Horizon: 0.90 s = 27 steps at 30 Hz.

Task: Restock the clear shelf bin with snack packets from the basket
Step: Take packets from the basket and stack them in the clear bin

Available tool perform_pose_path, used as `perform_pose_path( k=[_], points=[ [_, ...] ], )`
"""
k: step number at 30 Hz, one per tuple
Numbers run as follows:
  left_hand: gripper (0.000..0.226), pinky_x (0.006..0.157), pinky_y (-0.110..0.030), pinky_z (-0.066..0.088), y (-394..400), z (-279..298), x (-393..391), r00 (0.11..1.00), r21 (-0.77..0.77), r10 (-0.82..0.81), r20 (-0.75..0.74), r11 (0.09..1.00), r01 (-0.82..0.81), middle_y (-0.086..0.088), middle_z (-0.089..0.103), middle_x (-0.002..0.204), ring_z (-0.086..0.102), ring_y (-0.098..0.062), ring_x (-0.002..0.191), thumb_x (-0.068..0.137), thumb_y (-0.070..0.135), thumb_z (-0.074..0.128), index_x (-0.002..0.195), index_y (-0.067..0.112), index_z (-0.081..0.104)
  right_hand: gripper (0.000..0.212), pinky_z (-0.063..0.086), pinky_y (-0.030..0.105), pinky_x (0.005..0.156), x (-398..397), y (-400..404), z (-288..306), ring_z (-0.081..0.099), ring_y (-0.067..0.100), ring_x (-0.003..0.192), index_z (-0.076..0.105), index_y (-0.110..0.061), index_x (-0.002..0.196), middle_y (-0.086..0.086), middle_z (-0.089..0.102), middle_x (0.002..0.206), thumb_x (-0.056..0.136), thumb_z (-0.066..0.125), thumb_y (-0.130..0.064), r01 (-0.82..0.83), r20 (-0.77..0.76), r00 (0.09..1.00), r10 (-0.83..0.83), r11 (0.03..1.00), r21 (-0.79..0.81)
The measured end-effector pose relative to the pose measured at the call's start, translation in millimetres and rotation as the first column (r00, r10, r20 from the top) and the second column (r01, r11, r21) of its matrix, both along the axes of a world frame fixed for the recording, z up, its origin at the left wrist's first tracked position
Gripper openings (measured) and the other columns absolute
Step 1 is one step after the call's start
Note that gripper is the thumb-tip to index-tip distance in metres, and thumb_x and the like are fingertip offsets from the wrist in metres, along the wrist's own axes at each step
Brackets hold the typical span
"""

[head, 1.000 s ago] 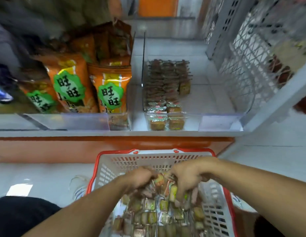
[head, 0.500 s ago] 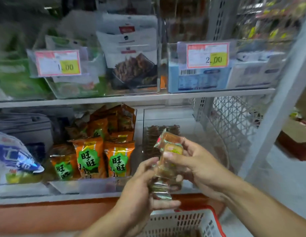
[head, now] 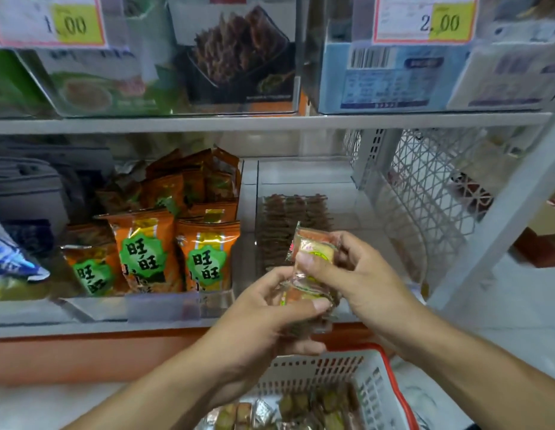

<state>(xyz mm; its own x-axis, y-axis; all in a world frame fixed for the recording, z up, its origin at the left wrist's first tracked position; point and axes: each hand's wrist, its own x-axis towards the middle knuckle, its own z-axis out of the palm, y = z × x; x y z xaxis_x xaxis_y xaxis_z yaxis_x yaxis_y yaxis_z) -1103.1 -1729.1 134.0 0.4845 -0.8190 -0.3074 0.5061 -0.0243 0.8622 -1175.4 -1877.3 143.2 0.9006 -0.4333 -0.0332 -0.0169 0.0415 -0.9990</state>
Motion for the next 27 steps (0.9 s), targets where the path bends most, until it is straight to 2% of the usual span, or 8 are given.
perform_pose_path(
  k=[3, 6, 13, 16, 18, 21, 25, 27],
  points=[
    [0.030, 0.059, -0.031, 0.061, 0, -2, 1, 1.000, 0.013, -0.014, -0.005, 1.000, 0.014, -0.010, 0.077, 0.099, 0.075, -0.025, 0.087, 0.079, 0.011, 0.081, 0.107, 0.022, 0.076, 0.035, 0.056, 0.024, 0.067, -1, 1, 0, 0.074, 0.019, 0.089, 0.072, -0.024, 0.100, 0.007, 0.077, 0.101, 0.074, 0.084, -0.044, -0.026, -0.005, 1.000, 0.026, 0.997, 0.071],
    [0.034, 0.063, -0.037, 0.063, 1, -3, 6, 0.999, 0.003, 0.034, -0.023, 0.999, -0.034, -0.013, 0.077, 0.104, 0.075, -0.025, 0.088, 0.073, 0.013, 0.080, 0.105, 0.021, 0.076, 0.042, 0.059, 0.029, 0.066, -3, -5, 4, 0.075, 0.022, 0.089, 0.070, -0.019, 0.107, 0.009, 0.077, 0.104, 0.071, 0.081, -0.036, -0.017, -0.030, 0.999, 0.022, 0.989, 0.144],
    [0.047, 0.073, -0.038, 0.063, 1, -2, 3, 0.999, -0.016, 0.045, 0.007, 0.999, -0.045, -0.007, 0.077, 0.102, 0.074, -0.017, 0.083, 0.068, 0.016, 0.088, 0.113, 0.019, 0.073, 0.068, 0.052, 0.052, 0.097, -4, -3, -1, 0.072, 0.031, 0.104, 0.068, -0.018, 0.110, 0.009, 0.076, 0.108, 0.052, 0.098, -0.036, 0.047, -0.084, 0.996, -0.035, 0.989, 0.141],
    [0.043, 0.067, -0.036, 0.063, 0, -1, 3, 0.997, 0.045, 0.061, 0.040, 0.997, -0.063, -0.006, 0.077, 0.100, 0.073, -0.014, 0.079, 0.070, 0.025, 0.087, 0.111, 0.020, 0.074, 0.063, 0.054, 0.041, 0.091, -3, -3, -4, 0.071, 0.025, 0.098, 0.071, -0.019, 0.106, 0.009, 0.076, 0.109, 0.052, 0.099, -0.035, 0.016, -0.088, 0.996, 0.005, 0.973, 0.228],
    [0.044, 0.065, -0.035, 0.064, -1, 0, 5, 0.997, 0.057, 0.067, 0.034, 0.996, -0.069, -0.004, 0.076, 0.093, 0.070, -0.012, 0.074, 0.071, 0.027, 0.085, 0.113, 0.020, 0.074, 0.056, 0.058, 0.030, 0.081, -3, -6, 0, 0.071, 0.021, 0.095, 0.071, -0.016, 0.109, 0.012, 0.075, 0.113, 0.062, 0.091, -0.038, -0.044, -0.095, 0.992, 0.078, 0.946, 0.321],
    [0.046, 0.063, -0.035, 0.065, 0, 0, 6, 0.996, 0.056, 0.082, 0.022, 0.995, -0.084, -0.006, 0.074, 0.091, 0.065, -0.013, 0.070, 0.067, 0.028, 0.084, 0.112, 0.019, 0.074, 0.053, 0.059, 0.033, 0.076, -2, -11, 6, 0.071, 0.024, 0.096, 0.072, -0.006, 0.116, 0.018, 0.073, 0.115, 0.080, 0.074, -0.046, -0.027, -0.095, 0.992, 0.077, 0.893, 0.448],
    [0.045, 0.060, -0.034, 0.064, 1, -3, 7, 0.994, 0.057, 0.108, 0.014, 0.992, -0.108, -0.004, 0.073, 0.087, 0.064, -0.014, 0.068, 0.062, 0.028, 0.086, 0.105, 0.020, 0.076, 0.030, 0.059, 0.027, 0.071, -3, -14, 10, 0.072, 0.020, 0.092, 0.069, -0.008, 0.108, 0.013, 0.075, 0.111, 0.078, 0.070, -0.013, 0.054, 0.040, 0.996, -0.078, 0.902, 0.427],
    [0.041, 0.058, -0.033, 0.062, 1, -4, 8, 0.991, 0.056, 0.135, 0.021, 0.989, -0.136, -0.004, 0.074, 0.086, 0.066, -0.014, 0.067, 0.064, 0.027, 0.085, 0.104, 0.021, 0.076, 0.039, 0.058, 0.022, 0.074, -5, -15, 9, 0.072, 0.017, 0.095, 0.065, -0.012, 0.106, 0.007, 0.074, 0.104, 0.070, 0.070, 0.004, 0.074, 0.138, 0.982, -0.125, 0.942, 0.328]
  ],
)
